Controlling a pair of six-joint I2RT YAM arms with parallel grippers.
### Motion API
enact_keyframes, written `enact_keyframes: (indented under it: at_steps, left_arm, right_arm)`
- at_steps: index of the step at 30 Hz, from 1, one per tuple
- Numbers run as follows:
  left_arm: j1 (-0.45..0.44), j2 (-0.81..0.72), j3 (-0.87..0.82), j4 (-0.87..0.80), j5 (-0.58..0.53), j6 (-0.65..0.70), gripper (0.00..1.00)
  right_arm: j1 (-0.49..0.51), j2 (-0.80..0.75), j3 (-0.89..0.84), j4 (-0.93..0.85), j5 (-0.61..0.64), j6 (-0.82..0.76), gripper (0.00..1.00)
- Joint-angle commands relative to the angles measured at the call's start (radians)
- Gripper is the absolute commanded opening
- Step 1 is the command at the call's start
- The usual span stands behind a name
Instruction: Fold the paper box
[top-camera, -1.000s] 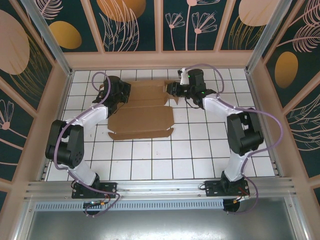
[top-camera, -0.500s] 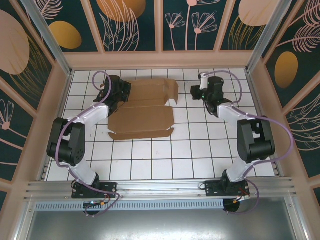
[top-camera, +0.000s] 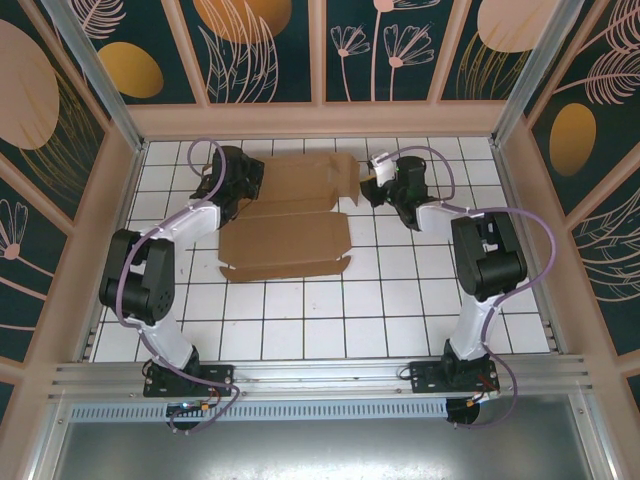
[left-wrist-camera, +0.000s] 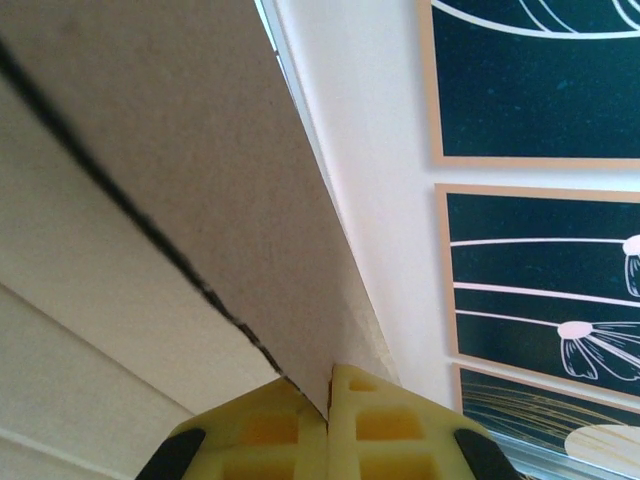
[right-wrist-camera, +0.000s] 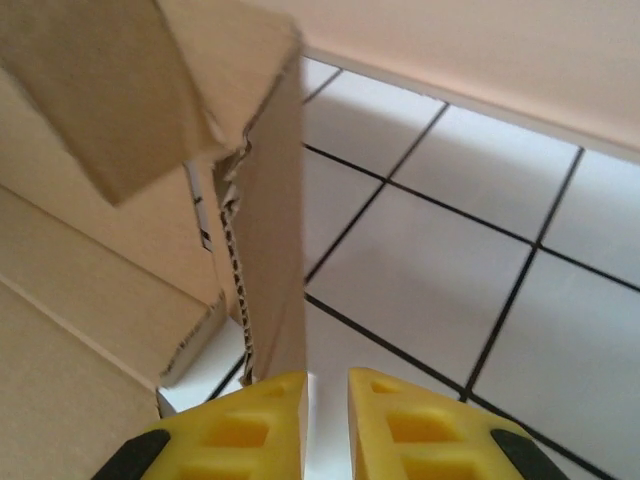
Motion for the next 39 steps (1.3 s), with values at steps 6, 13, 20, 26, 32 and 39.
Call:
enact_keyframes:
  at_steps: [6, 13, 20, 26, 32, 39]
  left_arm:
    - [0.005, 0.037, 0.028, -0.095, -0.004, 0.047, 0.0]
    - [0.005, 0.026, -0.003, -0.082, -0.005, 0.071, 0.0]
    - [0.006, -0.012, -0.051, -0.071, -0.031, 0.137, 0.0]
    - [0.005, -0.027, -0.083, -0.063, -0.022, 0.132, 0.0]
    - [0.006, -0.033, -0.078, -0.068, -0.001, 0.124, 0.0]
    - [0.005, -0.029, -0.087, -0.064, 0.031, 0.101, 0.0]
  right_arm:
    - [0.022, 0.031, 0.026, 0.089, -0.185, -0.104, 0.2]
    - [0.009, 0.005, 0.005, 0.129, -0.207, -0.168, 0.17]
    - [-0.096, -0.134, -0.211, 0.497, -0.29, 0.047, 0.03]
    - [-0.1, -0.103, -0.168, 0.336, -0.092, -0.054, 0.07]
    - [-0.081, 0.027, -0.009, 0.177, 0.031, -0.156, 0.2]
    - [-0.062, 0.131, 0.108, 0.081, -0.141, -0.262, 0.24]
